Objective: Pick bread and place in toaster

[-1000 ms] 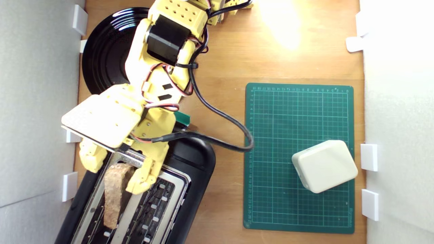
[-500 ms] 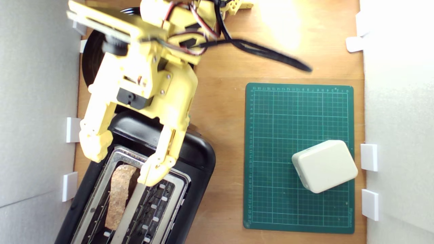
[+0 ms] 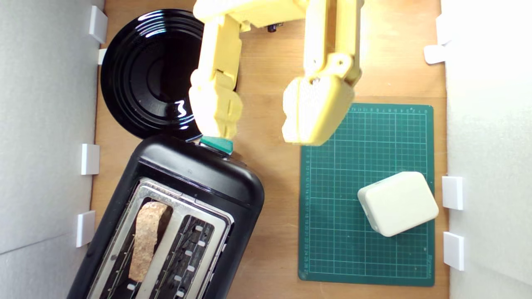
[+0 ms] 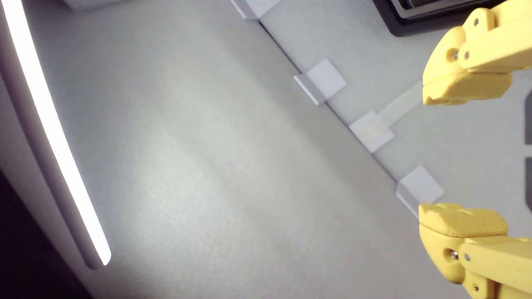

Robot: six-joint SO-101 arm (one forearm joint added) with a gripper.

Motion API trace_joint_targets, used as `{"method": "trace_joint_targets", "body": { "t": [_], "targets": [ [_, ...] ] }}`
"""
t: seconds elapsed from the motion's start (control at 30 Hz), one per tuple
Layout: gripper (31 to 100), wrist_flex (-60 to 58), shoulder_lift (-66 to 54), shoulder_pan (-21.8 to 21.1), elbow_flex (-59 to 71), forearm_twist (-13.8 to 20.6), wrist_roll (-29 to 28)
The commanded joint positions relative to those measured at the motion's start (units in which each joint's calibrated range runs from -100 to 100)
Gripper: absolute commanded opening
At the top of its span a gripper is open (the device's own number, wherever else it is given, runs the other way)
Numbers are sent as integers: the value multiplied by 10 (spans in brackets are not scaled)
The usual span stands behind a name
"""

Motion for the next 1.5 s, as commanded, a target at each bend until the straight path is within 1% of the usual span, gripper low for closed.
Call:
{"method": "trace_joint_targets", "body": {
  "t": [0.0,0.03,0.13,0.33,0.43,0.57,0.63,0.83,0.97,1.07,1.17,1.3,1.4,1.47],
  "targets": [
    [766,-3,-23,-49,5,23,-55],
    [733,-1,-26,-55,13,22,-62],
    [670,-1,-50,-66,79,19,-71],
    [578,-5,-147,-104,343,22,-67],
    [513,-5,-200,-116,478,22,-67],
    [441,-5,-257,-124,601,16,-44],
    [423,-5,-284,-124,651,15,-36],
    [400,-5,-384,-122,816,15,-12],
    [380,-4,-481,-122,945,15,5],
    [349,-3,-550,-118,1024,15,18],
    [334,-2,-587,-117,1075,17,22],
    [334,-1,-595,-115,1108,22,19],
    [333,-1,-597,-91,1135,17,22],
    [327,-1,-610,-87,1164,17,22]
  ]
}}
